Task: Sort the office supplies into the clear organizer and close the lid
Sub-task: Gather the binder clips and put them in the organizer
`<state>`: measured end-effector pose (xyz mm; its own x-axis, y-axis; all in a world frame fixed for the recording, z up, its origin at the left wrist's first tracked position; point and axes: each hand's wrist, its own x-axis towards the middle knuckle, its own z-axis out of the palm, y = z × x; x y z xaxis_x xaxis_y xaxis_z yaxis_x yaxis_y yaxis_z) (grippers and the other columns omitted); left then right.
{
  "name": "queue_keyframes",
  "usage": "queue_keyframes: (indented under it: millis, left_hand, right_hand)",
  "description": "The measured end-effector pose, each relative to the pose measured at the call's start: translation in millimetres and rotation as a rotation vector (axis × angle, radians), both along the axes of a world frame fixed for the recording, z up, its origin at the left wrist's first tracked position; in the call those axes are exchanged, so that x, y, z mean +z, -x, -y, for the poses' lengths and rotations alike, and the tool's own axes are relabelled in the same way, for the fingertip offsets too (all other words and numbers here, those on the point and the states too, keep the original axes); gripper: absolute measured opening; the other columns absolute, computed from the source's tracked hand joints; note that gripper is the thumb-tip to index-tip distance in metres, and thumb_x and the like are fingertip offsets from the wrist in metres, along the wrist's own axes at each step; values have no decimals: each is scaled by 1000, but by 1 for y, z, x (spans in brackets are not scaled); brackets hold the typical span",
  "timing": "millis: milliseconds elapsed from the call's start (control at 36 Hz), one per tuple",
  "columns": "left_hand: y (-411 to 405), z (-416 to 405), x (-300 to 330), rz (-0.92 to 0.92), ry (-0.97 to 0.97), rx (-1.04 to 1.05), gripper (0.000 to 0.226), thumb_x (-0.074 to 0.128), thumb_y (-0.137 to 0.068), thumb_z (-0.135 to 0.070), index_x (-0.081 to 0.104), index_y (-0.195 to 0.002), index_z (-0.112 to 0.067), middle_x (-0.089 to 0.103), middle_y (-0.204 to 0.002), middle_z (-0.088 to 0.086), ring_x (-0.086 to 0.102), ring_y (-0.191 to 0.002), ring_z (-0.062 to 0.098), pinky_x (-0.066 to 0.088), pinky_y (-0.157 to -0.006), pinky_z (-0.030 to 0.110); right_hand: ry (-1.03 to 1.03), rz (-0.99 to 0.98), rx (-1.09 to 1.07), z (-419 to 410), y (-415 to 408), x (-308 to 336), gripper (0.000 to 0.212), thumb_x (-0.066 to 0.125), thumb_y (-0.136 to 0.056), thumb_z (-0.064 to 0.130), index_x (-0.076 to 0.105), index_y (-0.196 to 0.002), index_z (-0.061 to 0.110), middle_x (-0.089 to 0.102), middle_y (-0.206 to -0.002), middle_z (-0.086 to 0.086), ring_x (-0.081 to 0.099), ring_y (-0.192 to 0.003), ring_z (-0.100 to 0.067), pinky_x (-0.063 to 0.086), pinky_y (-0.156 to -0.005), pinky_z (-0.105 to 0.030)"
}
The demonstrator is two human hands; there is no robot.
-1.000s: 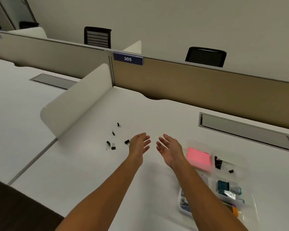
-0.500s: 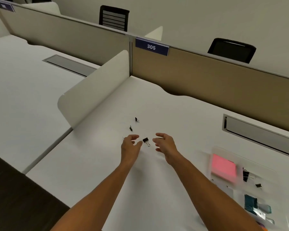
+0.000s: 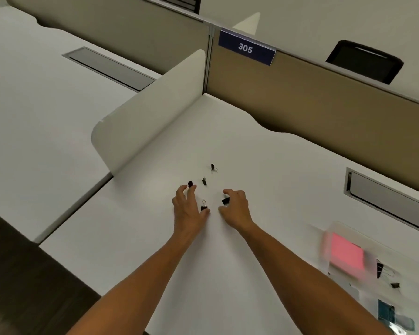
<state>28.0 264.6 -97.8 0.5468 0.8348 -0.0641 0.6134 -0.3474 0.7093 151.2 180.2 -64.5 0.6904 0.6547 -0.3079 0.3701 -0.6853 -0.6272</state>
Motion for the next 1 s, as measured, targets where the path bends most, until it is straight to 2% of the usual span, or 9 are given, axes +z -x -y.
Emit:
queue_keyframes:
  millis: [111, 222, 333, 444, 583, 722, 806, 861, 1000]
  left_hand:
    - [-3, -10, -2, -38, -31, -29, 94, 77, -76, -37, 22, -150, -20, 8, -156, 6, 23, -134, 31, 39, -106, 41]
    - [-9, -22, -3, -95, -44, -64, 101, 78, -75, -43, 17, -152, -18, 3, -159, 8, 19, -136, 30, 34, -108, 41]
    - [-14, -33, -4, -118, -24, -75, 95, 75, -78, -45, 20, -151, -17, 22, -155, 8, 25, -133, 31, 34, -108, 39]
    - [-11, -39, -9, -152, -199, -126, 82, 63, -83, -56, 30, -146, -17, 36, -145, 6, 34, -123, 28, 39, -101, 38]
    - [-7, -45, -16, -129, -325, -185, 74, 56, -84, -62, 37, -142, -20, 43, -136, 2, 38, -117, 24, 42, -95, 38]
    - [-7, -50, -20, -135, -396, -241, 66, 56, -86, -55, 41, -141, -22, 46, -130, 3, 41, -114, 25, 44, -90, 38]
    - [-9, -52, -19, -145, -434, -260, 58, 55, -90, -48, 43, -139, -21, 49, -126, 5, 46, -109, 26, 47, -86, 37]
    - [-10, -54, -18, -162, -451, -265, 51, 52, -93, -46, 46, -136, -20, 50, -123, 6, 47, -104, 26, 47, -84, 35]
    - [-18, -59, -13, -126, -411, -240, 41, 52, -97, -39, 56, -124, -9, 54, -110, 11, 51, -92, 27, 48, -79, 37]
  right_hand:
    - [-5, 23, 37, -11, -2, -2, 56, 60, -87, 7, 46, -141, 15, 38, -135, -8, 49, -118, -26, 43, -99, -31]
    - [-1, 37, 47, -26, -6, -3, 68, 63, -86, 8, 36, -148, 14, 36, -136, -8, 49, -116, -24, 41, -95, -25]
    - [8, 42, 55, -41, -10, -6, 78, 71, -82, 18, 30, -149, 15, 33, -138, -8, 45, -117, -27, 38, -92, -26]
    - [18, 63, 80, -56, -14, -11, 83, 79, -77, 31, 32, -145, 16, 30, -142, -9, 41, -122, -33, 38, -98, -33]
    - [25, 63, 99, -69, -19, -15, 102, 79, -79, 33, 13, -155, 16, 15, -155, -9, 25, -136, -35, 35, -107, -39]
    - [21, 142, 226, -76, -31, -14, 111, 77, -78, 48, 3, -157, 24, 8, -160, -4, 21, -140, -34, 39, -104, -45]
    - [47, 213, 352, -77, -43, -13, 108, 72, -78, 60, 7, -157, 26, 9, -161, -1, 27, -138, -33, 44, -101, -46]
    - [58, 275, 418, -77, -50, -15, 100, 67, -80, 63, 16, -156, 23, 17, -158, -2, 35, -133, -32, 47, -98, -45]
    - [-32, 314, 409, -73, -57, -23, 66, 64, -89, 49, 44, -143, 17, 42, -141, -5, 51, -118, -26, 48, -91, -35]
